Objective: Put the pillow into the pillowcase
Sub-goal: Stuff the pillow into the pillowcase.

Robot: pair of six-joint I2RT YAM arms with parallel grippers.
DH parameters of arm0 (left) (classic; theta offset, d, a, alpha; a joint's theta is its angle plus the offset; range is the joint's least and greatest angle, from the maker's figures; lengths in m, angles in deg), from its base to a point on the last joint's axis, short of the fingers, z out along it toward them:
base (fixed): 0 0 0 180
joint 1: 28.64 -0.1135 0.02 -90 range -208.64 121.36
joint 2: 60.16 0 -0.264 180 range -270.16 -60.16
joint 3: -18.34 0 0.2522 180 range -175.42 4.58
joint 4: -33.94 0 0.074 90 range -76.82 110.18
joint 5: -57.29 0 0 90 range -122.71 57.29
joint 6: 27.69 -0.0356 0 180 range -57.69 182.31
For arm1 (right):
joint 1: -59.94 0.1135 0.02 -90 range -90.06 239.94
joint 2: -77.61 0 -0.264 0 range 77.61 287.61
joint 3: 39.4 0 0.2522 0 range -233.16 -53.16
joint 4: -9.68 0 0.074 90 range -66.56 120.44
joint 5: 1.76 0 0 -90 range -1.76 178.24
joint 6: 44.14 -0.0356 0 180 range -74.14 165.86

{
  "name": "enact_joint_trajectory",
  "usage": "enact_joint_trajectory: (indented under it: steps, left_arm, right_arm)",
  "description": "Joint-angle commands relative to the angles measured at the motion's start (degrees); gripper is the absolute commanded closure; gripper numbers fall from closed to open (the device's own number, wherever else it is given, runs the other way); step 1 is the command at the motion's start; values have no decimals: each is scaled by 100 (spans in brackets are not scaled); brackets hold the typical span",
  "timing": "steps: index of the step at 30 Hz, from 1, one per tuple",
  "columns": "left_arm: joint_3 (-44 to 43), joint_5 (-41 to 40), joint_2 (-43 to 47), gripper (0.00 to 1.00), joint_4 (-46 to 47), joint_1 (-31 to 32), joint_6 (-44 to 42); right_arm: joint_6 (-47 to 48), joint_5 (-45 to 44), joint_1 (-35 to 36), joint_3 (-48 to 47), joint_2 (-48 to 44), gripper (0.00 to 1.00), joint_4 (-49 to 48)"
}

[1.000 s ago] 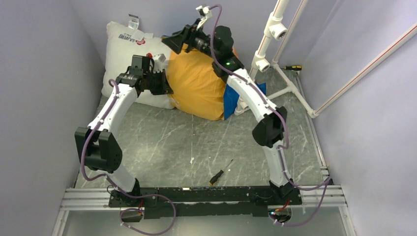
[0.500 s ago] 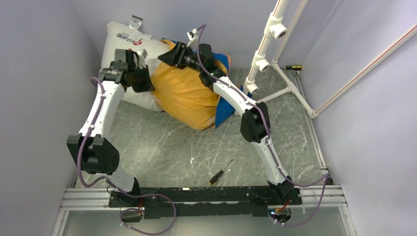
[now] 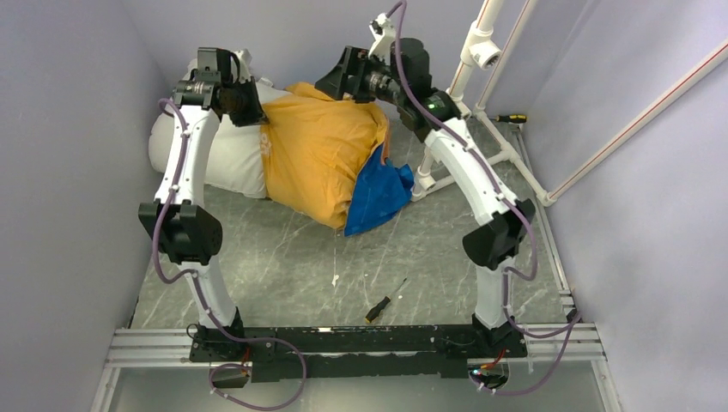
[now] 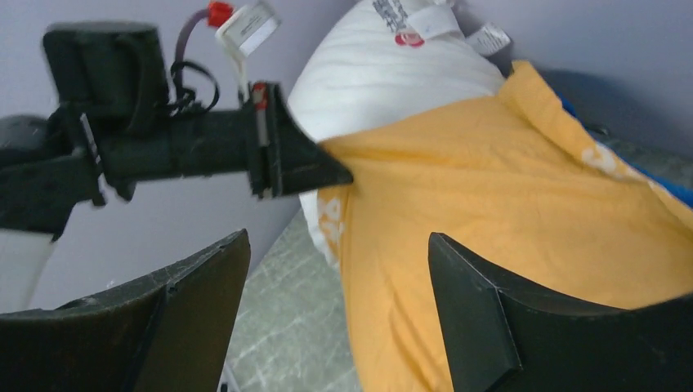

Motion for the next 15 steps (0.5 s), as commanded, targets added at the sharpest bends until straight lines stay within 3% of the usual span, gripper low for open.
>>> enact_joint_trajectory:
  steps: [1,5,9,15]
  left_arm:
    - [-668,-632,-243,100,286,-140,23]
    - [-919,-1152,-371,100,270,-191,84]
    - [-1667,-834,-599,100,446,-233,321]
    - [-1768,-752,-83,100,1223,-224,695]
  right_arm:
    - [494,-198,17,171,-298,15,2087]
    - [643,138,2,654,-359,10,2794]
    - [692,301,9,772,-175,10,3302]
    - [755,-127,-15,1032,-178,9,3402]
